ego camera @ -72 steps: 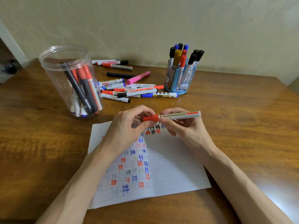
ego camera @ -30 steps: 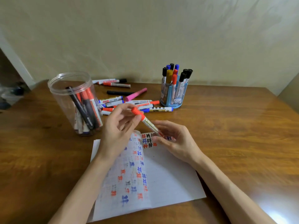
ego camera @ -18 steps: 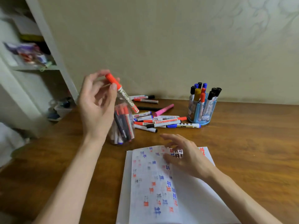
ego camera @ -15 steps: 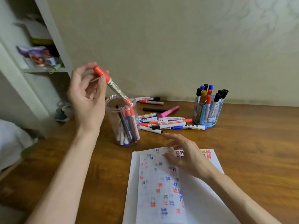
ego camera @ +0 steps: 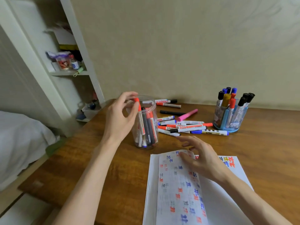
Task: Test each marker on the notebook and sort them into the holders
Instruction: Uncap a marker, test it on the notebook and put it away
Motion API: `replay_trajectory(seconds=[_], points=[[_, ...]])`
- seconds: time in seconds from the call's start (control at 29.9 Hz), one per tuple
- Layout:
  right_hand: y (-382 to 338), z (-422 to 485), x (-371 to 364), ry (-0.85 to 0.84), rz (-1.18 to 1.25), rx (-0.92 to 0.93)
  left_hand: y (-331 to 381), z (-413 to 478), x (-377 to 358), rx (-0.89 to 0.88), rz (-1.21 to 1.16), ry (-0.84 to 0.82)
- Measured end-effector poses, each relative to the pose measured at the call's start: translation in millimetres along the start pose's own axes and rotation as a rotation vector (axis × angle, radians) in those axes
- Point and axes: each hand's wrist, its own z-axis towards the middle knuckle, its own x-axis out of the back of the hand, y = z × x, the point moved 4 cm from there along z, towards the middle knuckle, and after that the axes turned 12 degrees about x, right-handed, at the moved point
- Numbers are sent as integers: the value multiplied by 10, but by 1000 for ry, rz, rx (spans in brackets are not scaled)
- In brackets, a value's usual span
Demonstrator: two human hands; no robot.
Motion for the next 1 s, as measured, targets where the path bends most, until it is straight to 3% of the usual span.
replay_trajectory(seconds=[0.17,0.27,0.4,0.64,0.84,1.0], points=[[27,9,-6,-1,16,3,-50,-93,-30,-6,13,52],[45,-6,18,11,22,-4,61,-248,-73,-52,-60,160],[82,-56,77,-16,31,-21,297,-530,-368,-115,-197,148],[213,-166,297,-37,92,-34,457,-746,-1061,-20,-256,-78],[419,-213,405,106,35,-91,452,-878,-1627,276,-260,-322],[502,-249,472,196,-20,-112,384,-1071,-1790,276,-305,-430]])
